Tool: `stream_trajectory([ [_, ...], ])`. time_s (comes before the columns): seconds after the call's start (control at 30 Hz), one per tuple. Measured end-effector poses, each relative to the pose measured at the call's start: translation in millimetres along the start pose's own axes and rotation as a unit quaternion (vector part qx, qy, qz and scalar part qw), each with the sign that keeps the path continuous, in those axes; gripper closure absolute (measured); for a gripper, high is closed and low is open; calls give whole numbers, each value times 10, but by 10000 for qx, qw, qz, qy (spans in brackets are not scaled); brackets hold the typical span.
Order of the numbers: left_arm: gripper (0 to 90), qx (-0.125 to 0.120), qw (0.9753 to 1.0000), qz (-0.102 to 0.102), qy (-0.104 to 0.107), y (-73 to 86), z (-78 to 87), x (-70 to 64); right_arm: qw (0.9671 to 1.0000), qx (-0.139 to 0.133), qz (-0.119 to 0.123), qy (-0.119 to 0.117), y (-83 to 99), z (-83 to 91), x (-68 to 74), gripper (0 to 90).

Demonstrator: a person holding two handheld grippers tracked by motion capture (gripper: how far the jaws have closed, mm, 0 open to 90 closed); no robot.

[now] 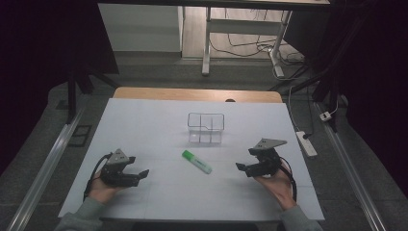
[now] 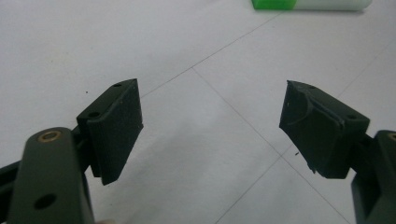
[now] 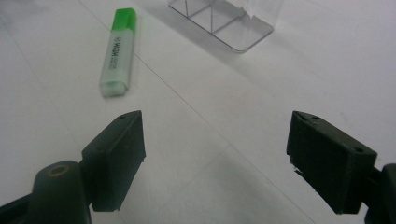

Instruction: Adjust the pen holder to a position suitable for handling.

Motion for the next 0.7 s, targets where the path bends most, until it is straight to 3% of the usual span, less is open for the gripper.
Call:
stream_trajectory([
  [0.7,208,22,10000,-74,-23,-3,-32,2,9998,-7,68,-179,-294,-219,35,196],
])
Point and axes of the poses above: each handheld gripper's, and its own axes: z roughly backward along the jaws, y roughly out of its underside, x roughly to its left, the point moved 1 cm from there along -z, roughly forward along the jaws, and after that the axes turned 14 degrees about -y, right-handed, at the moved point
